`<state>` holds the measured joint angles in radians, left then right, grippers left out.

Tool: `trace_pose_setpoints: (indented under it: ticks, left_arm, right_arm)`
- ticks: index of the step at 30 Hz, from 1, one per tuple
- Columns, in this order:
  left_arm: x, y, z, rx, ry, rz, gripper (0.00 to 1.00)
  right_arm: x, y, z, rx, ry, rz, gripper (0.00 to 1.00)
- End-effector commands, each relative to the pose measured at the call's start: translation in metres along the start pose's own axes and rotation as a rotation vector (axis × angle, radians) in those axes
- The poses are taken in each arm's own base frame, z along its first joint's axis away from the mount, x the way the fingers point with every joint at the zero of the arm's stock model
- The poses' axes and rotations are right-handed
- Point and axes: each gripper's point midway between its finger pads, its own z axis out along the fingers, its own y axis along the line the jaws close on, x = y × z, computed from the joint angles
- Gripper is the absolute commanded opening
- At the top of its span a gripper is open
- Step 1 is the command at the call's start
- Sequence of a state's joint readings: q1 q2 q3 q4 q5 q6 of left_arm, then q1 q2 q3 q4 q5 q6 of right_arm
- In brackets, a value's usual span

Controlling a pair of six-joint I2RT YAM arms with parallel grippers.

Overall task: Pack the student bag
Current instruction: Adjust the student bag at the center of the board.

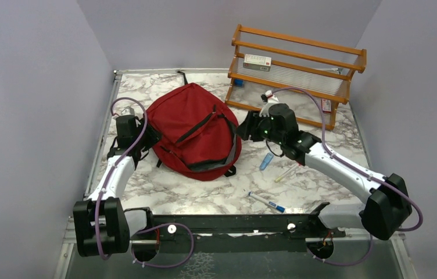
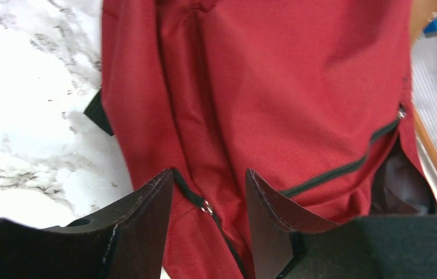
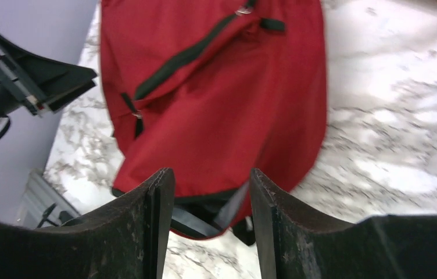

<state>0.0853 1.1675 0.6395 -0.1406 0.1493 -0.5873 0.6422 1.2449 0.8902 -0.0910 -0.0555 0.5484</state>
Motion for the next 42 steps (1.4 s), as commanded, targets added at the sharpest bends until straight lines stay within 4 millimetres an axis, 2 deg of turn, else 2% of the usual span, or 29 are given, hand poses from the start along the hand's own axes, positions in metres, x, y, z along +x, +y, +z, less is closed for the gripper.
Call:
trace_pose_setpoints:
  ticks: [1,6,8,10,12,15,19,23,27,31,34,38,42]
  left_arm:
    - [-0.003,-0.034,-0.016,0.166,0.012,0.064,0.5]
    - [0.03,-0.053,-0.022,0.254,0.085,0.078,0.5]
    - [0.033,-0.05,-0.022,0.249,0.08,0.079,0.5]
    - [0.044,-0.054,-0.024,0.267,0.1,0.098,0.5]
    - [0.049,-0.053,-0.022,0.267,0.107,0.095,0.5]
    - [0.057,-0.048,-0.019,0.256,0.122,0.087,0.5]
    - [0.06,-0.037,-0.017,0.207,0.121,0.077,0.5]
    - [0.059,-0.027,-0.015,0.152,0.115,0.072,0.5]
    - [0.056,-0.019,-0.012,0.102,0.098,0.072,0.54]
    - [0.053,-0.013,-0.012,0.061,0.087,0.064,0.59]
    - [0.051,-0.012,-0.01,0.054,0.078,0.063,0.63]
    - [0.05,-0.013,-0.007,0.056,0.081,0.058,0.63]
    - [0.053,-0.012,-0.004,0.055,0.089,0.049,0.62]
  right_arm:
    - [-0.004,0.046,0.019,-0.156,0.034,-0.024,0.52]
    - [0.026,0.059,0.055,-0.156,0.141,-0.016,0.51]
    - [0.038,0.06,0.068,-0.139,0.181,-0.022,0.5]
    - [0.053,0.053,0.079,-0.093,0.219,-0.031,0.5]
    - [0.067,0.037,0.087,-0.02,0.244,-0.04,0.48]
    - [0.083,0.001,0.095,0.112,0.25,-0.073,0.47]
    - [0.103,-0.044,0.095,0.3,0.281,-0.135,0.47]
    - [0.107,-0.077,0.089,0.442,0.271,-0.19,0.47]
    - [0.099,-0.091,0.084,0.516,0.235,-0.23,0.48]
    - [0.085,-0.081,0.084,0.478,0.189,-0.232,0.54]
    - [0.075,-0.056,0.082,0.347,0.137,-0.203,0.56]
    - [0.058,-0.015,0.069,0.147,0.067,-0.152,0.57]
    - [0.049,0.01,0.053,0.017,0.03,-0.13,0.57]
